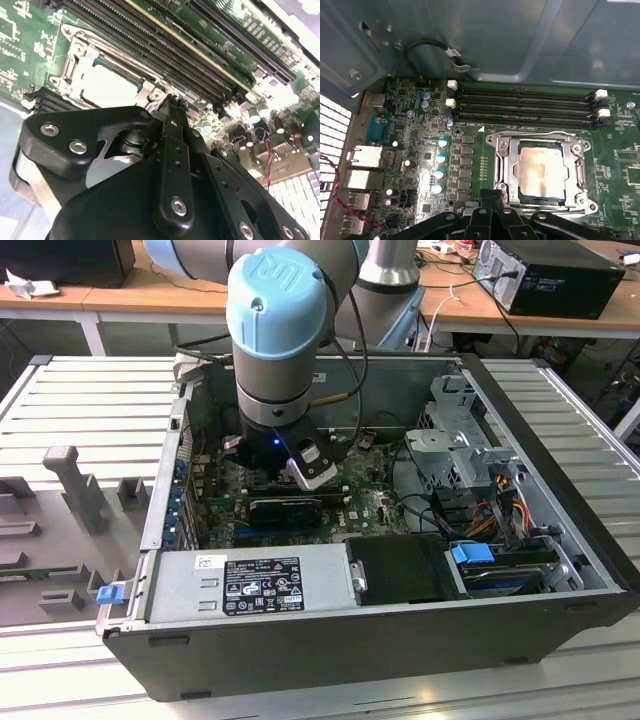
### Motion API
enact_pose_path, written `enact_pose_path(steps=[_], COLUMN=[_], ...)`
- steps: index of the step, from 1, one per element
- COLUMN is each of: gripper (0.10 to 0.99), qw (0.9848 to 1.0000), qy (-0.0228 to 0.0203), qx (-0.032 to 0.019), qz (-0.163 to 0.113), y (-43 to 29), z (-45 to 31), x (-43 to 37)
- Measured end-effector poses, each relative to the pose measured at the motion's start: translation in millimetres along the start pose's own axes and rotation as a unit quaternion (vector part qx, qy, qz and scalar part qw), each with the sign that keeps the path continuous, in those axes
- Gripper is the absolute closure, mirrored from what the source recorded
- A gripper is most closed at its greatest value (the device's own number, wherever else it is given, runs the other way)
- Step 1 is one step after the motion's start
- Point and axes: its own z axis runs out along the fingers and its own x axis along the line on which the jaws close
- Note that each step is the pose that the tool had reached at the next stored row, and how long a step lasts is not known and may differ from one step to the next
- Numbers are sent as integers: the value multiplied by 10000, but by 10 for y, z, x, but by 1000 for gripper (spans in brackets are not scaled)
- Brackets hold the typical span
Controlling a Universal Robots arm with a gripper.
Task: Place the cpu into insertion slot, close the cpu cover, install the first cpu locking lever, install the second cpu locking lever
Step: 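Install the second cpu locking lever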
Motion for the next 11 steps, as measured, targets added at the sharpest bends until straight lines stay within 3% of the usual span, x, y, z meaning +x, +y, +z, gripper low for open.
enact_pose_path(steps=[4,7,11], gripper=[980,980,980], qw=[10000,10000,10000], qy=[0,1,0], qx=[0,1,0], qz=[0,0,0], y=[21,57,88], z=[-63,-176,-270], x=[0,-1,-2])
